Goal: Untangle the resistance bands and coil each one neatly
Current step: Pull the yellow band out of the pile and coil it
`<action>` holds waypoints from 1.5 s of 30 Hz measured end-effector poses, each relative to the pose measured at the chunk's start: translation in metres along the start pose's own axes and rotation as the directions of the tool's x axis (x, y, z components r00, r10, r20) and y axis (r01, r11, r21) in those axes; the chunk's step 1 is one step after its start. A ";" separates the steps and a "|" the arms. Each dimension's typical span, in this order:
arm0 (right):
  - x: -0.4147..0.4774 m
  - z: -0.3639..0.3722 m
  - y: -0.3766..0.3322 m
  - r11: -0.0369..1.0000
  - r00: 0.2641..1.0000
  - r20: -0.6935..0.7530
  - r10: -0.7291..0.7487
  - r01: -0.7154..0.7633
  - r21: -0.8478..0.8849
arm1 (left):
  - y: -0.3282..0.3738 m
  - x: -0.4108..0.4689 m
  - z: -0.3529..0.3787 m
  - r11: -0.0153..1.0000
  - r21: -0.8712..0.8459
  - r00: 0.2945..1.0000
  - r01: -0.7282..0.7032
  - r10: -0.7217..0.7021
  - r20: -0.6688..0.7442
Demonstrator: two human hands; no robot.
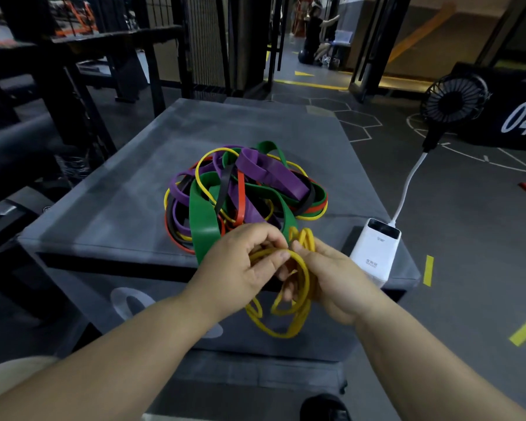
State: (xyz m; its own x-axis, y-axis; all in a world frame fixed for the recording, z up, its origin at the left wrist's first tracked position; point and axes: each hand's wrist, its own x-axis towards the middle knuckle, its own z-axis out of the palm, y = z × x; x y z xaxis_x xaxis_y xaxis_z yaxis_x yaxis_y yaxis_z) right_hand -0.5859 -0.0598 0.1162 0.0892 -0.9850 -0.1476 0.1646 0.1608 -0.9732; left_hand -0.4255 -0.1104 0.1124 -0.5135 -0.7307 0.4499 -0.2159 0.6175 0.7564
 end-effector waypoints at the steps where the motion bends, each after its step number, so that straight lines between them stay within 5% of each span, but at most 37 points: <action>1: -0.001 0.001 -0.001 1.000 1.000 0.003 0.000 0.000 -0.012 | -0.002 0.000 0.001 1.000 0.021 1.000 0.005 -0.004 -0.019; 14: -0.004 -0.002 -0.006 0.988 0.988 0.099 0.121 -0.130 0.088 | -0.001 0.000 0.008 0.973 -0.198 0.993 0.117 -0.121 -0.004; 21: -0.001 -0.031 -0.019 0.929 0.992 0.121 0.039 -0.081 0.362 | -0.016 -0.002 0.007 0.916 -0.173 0.907 0.362 -0.304 0.290; 26: -0.005 -0.043 -0.022 0.984 0.986 0.107 0.128 -0.139 0.107 | -0.009 -0.001 0.003 0.926 -0.244 0.945 0.288 -0.235 0.226; 35: -0.003 -0.053 -0.011 0.985 0.947 0.279 0.156 -0.169 0.022 | 0.003 -0.004 0.001 0.960 -0.220 0.930 0.173 -0.086 0.357; 45: -0.004 -0.040 -0.003 0.984 0.864 0.481 0.150 -0.178 0.013 | 0.000 0.001 -0.003 0.941 -0.276 0.951 0.193 -0.110 0.287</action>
State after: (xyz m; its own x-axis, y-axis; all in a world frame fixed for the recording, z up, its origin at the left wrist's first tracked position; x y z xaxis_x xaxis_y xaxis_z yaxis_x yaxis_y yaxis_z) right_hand -0.6261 -0.0591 0.1127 0.5745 -0.7965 -0.1886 0.1592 0.3347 -0.9288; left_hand -0.4240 -0.1119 0.1144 -0.7034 -0.6797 0.2081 -0.0727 0.3599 0.9301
